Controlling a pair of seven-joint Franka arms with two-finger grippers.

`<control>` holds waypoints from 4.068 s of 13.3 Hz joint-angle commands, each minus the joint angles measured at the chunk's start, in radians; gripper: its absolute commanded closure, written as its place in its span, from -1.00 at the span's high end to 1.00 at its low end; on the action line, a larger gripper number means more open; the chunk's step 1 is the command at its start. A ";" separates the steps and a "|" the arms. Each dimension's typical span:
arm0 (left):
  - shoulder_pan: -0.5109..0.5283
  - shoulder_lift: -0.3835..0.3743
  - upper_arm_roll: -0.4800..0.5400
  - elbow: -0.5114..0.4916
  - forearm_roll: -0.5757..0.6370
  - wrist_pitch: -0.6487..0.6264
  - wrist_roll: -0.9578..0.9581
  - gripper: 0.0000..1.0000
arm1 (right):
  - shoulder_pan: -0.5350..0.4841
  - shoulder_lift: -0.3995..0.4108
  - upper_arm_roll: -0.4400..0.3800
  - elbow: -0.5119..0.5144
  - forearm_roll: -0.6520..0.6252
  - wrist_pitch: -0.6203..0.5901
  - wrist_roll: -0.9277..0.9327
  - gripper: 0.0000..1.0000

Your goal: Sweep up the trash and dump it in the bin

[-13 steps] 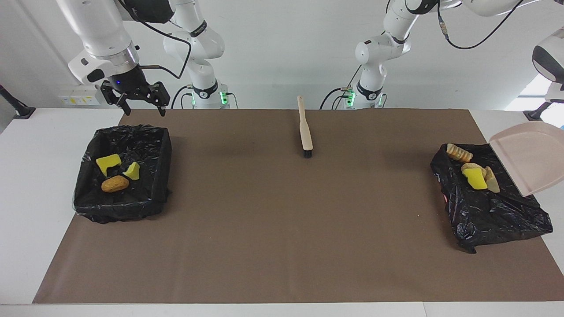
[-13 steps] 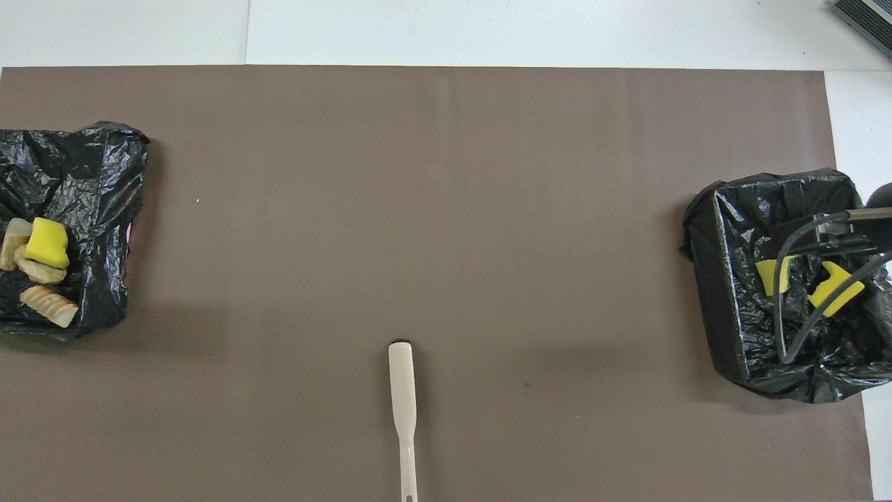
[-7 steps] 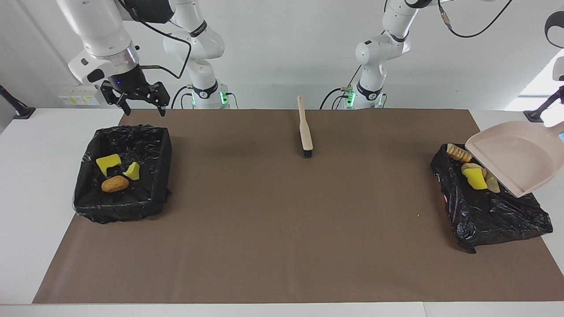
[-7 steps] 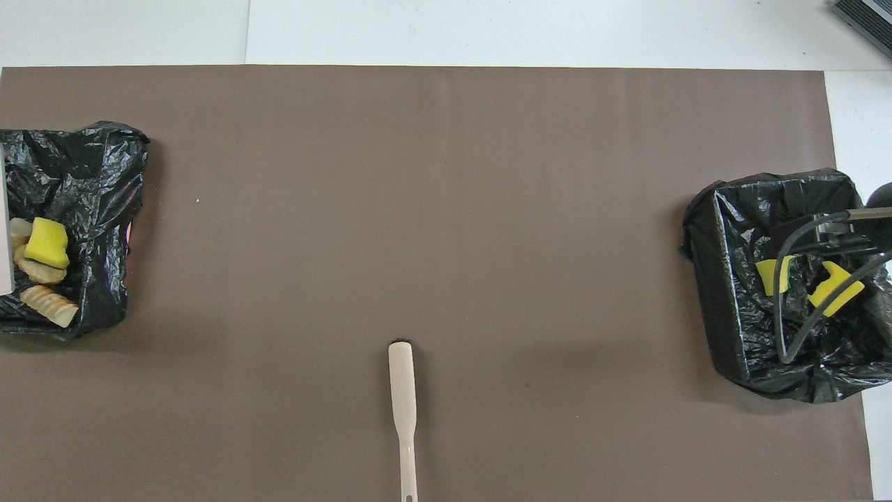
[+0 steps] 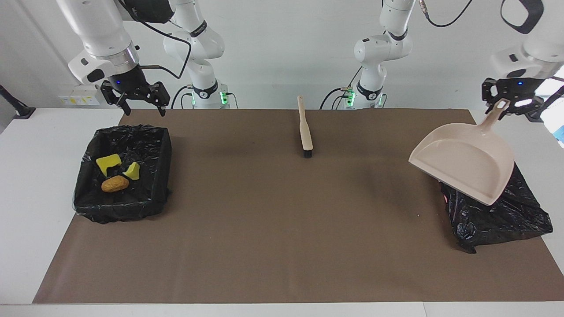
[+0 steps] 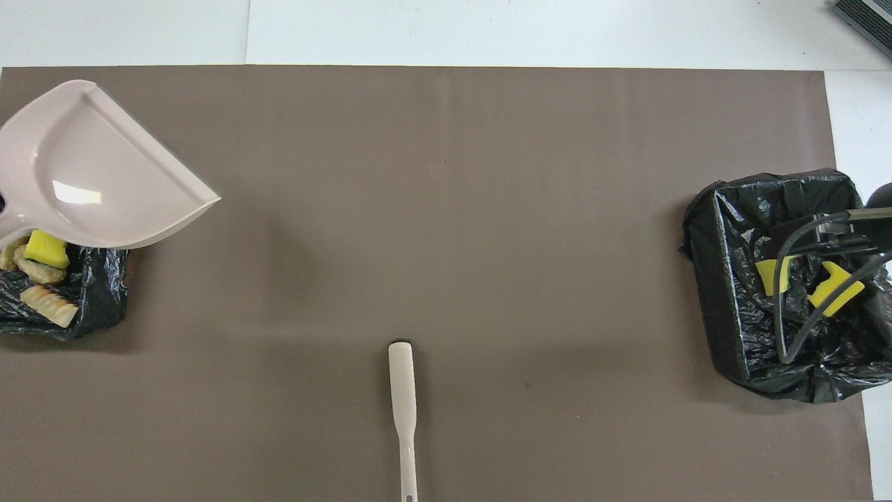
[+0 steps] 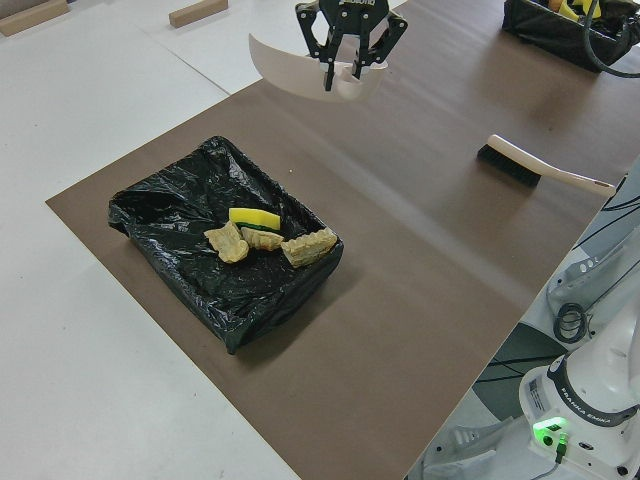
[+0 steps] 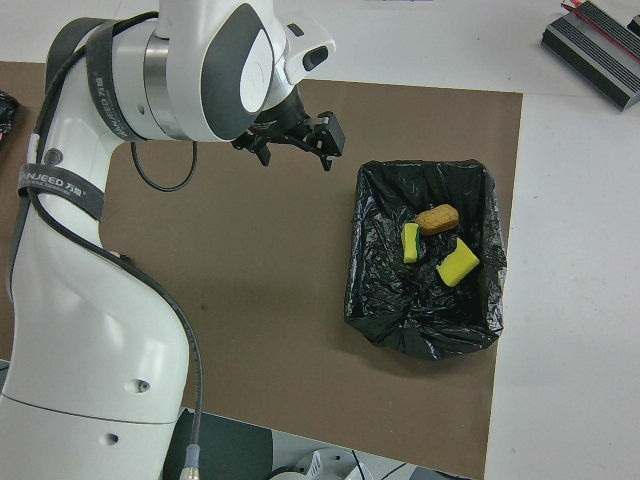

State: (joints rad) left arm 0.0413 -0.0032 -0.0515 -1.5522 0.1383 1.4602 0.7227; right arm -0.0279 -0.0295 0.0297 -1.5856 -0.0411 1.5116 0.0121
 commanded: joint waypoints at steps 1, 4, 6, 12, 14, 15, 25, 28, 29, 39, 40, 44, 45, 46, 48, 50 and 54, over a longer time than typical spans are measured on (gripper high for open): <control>-0.182 -0.092 0.019 -0.136 -0.063 0.035 -0.349 -1.00 | 0.002 0.003 -0.007 0.009 0.001 -0.013 -0.011 1.00; -0.366 -0.084 0.019 -0.192 -0.129 0.145 -0.719 -1.00 | 0.002 0.003 -0.007 0.009 0.001 -0.013 -0.011 1.00; -0.477 -0.069 0.019 -0.238 -0.140 0.262 -0.894 -1.00 | 0.002 0.003 -0.005 0.009 0.001 -0.013 -0.011 1.00; -0.630 0.136 0.019 -0.273 -0.233 0.566 -0.987 -1.00 | 0.002 0.003 -0.005 0.009 0.001 -0.013 -0.011 1.00; -0.644 0.176 0.019 -0.279 -0.235 0.624 -0.983 -1.00 | 0.002 0.003 -0.005 0.009 0.001 -0.013 -0.011 1.00; -0.637 0.176 0.019 -0.284 -0.241 0.638 -0.983 -1.00 | 0.002 0.003 -0.007 0.009 0.001 -0.013 -0.011 1.00; -0.682 0.253 0.019 -0.350 -0.269 0.782 -1.062 -1.00 | 0.002 0.003 -0.005 0.009 0.001 -0.013 -0.011 1.00; -0.687 0.290 0.021 -0.345 -0.267 0.787 -1.079 -1.00 | 0.002 0.003 -0.007 0.009 0.001 -0.013 -0.011 1.00; -0.689 0.290 0.021 -0.344 -0.267 0.782 -1.080 -1.00 | 0.002 0.003 -0.005 0.009 0.001 -0.013 -0.011 1.00; -0.612 0.201 0.033 -0.328 -0.266 0.629 -1.128 1.00 | 0.002 0.003 -0.005 0.009 0.001 -0.013 -0.011 1.00; -0.575 0.169 0.033 -0.330 -0.264 0.602 -1.119 1.00 | 0.002 0.003 -0.007 0.009 0.001 -0.013 -0.011 1.00; -0.408 0.033 0.033 -0.328 -0.255 0.419 -1.016 1.00 | 0.002 0.003 -0.005 0.009 0.001 -0.013 -0.011 1.00; -0.367 0.006 0.033 -0.328 -0.255 0.363 -0.940 1.00 | 0.002 0.003 -0.005 0.009 0.001 -0.013 -0.011 1.00; -0.319 -0.018 0.033 -0.328 -0.255 0.312 -0.878 1.00 | 0.002 0.003 -0.007 0.009 0.001 -0.014 -0.011 1.00; -0.238 -0.058 0.033 -0.327 -0.246 0.267 -0.754 1.00 | 0.002 0.003 -0.005 0.009 0.001 -0.013 -0.011 1.00; -0.172 -0.072 0.033 -0.309 -0.214 0.208 -0.666 1.00 | 0.002 0.003 -0.007 0.009 0.001 -0.013 -0.011 1.00; -0.074 -0.083 0.033 -0.258 -0.198 0.190 -0.568 1.00 | 0.002 0.003 -0.005 0.009 0.001 -0.013 -0.011 1.00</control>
State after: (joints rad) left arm -0.0674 -0.0784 -0.0052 -1.8465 -0.0775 1.6761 0.1231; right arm -0.0279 -0.0294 0.0295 -1.5856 -0.0411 1.5116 0.0121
